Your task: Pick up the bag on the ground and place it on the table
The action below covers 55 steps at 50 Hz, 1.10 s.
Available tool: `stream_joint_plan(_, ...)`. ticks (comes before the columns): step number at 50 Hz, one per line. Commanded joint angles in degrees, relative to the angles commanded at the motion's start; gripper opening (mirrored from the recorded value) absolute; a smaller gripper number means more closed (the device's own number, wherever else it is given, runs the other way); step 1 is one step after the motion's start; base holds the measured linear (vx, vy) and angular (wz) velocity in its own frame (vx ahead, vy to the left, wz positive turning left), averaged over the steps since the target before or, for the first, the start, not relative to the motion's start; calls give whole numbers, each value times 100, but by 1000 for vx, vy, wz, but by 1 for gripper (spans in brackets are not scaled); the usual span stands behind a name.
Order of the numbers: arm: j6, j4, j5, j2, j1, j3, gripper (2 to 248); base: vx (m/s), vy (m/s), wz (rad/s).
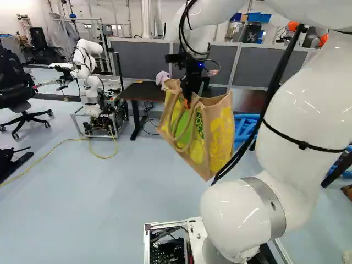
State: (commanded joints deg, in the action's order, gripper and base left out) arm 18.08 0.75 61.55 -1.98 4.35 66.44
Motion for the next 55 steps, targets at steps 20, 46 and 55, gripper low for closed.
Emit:
stream_joint_plan(20, 0, -4, 334, 113, -15, 277, 24, 0, 0, 0)
stream_joint_plan(46, 0, -4, 888, 218, -35, 681, 24, 0, 0, 0)
stream_joint_plan(55, 0, -4, 1015, 245, -42, 831, 24, 0, 0, 0)
